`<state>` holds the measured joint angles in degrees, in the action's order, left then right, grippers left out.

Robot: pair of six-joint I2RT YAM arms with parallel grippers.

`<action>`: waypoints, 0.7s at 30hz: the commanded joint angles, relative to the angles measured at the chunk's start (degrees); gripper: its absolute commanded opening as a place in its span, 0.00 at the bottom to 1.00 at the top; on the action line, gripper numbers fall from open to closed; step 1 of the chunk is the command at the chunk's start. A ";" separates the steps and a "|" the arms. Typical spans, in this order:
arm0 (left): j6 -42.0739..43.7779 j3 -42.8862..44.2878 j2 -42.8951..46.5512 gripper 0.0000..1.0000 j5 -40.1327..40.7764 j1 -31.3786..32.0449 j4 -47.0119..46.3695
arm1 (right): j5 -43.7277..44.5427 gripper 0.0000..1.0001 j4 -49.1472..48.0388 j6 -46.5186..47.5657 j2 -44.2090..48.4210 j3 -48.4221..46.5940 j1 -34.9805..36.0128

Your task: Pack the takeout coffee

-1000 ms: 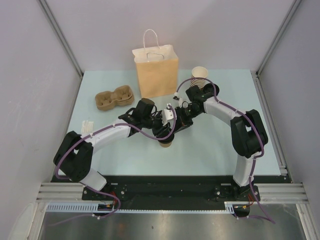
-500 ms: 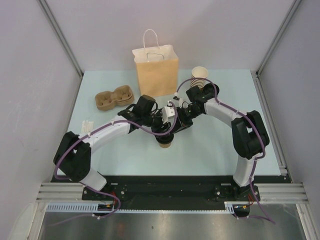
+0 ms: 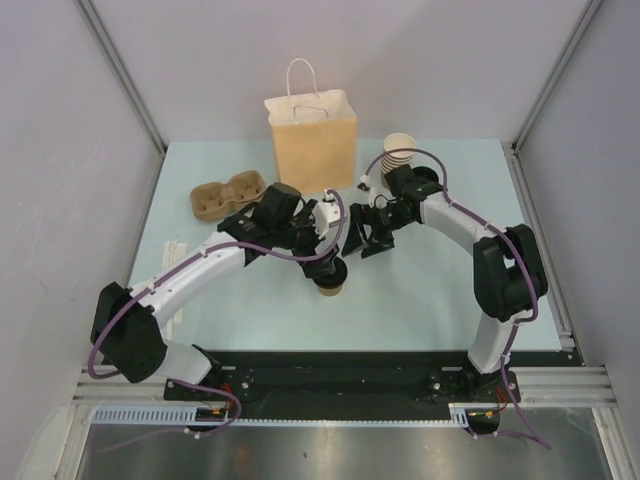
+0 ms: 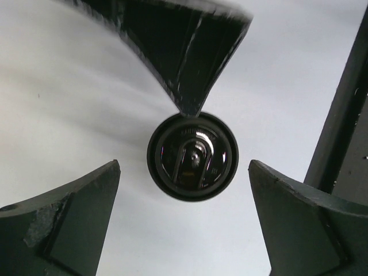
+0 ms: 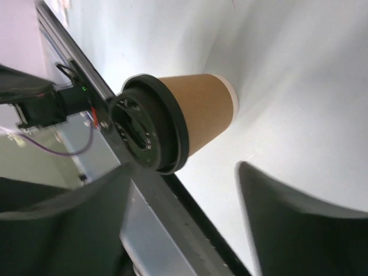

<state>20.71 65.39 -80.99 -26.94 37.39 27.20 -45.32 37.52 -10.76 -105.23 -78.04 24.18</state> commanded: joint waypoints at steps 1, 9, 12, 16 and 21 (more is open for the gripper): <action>-2.86 2.46 1.10 0.99 6.45 0.32 5.49 | 0.14 0.98 1.59 2.94 5.30 -3.78 -1.77; -15.16 9.41 -4.00 1.00 9.18 0.23 11.21 | 3.65 1.00 6.34 6.37 11.18 -4.23 -6.43; -19.47 9.50 -4.87 1.00 9.89 0.14 11.20 | 4.10 1.00 6.25 6.28 13.11 -3.52 -8.19; -21.94 8.71 -6.54 0.99 9.18 -0.56 11.30 | 4.01 1.00 5.81 6.28 14.61 -2.21 -9.59; -24.92 8.01 -8.04 1.00 10.59 -0.65 11.38 | 2.96 1.00 5.20 5.84 14.44 -1.33 -10.21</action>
<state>0.49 72.79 -88.31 -18.04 37.10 38.41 -41.85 43.00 -5.48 -92.44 -79.92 14.26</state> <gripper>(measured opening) 0.994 0.994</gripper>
